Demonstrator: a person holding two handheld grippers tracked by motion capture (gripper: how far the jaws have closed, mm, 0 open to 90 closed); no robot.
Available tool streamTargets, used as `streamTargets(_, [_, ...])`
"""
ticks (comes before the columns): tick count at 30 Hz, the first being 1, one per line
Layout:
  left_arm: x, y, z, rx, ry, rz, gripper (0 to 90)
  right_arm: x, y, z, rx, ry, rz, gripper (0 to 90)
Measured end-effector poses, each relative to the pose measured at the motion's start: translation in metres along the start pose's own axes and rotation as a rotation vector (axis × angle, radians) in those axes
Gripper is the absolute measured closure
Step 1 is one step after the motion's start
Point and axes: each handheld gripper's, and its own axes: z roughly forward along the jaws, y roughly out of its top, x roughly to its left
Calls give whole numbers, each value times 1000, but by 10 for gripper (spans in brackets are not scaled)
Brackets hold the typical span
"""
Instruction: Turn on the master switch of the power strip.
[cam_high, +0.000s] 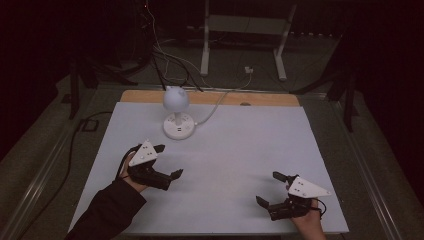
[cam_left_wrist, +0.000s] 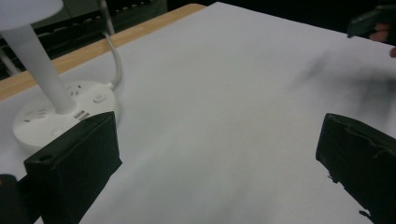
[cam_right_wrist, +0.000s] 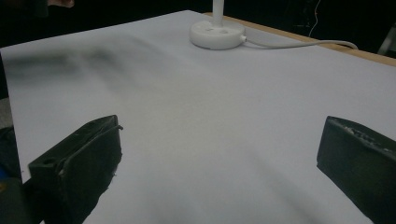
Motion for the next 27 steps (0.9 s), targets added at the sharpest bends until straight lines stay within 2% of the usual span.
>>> streamTargets(17, [8,12,26,6,92,-42,1,1,0,-1,-4,6,3,0])
streamTargets(27, [10,18,43,18,119,-56,1,0,0,-1,-8,8,5,0])
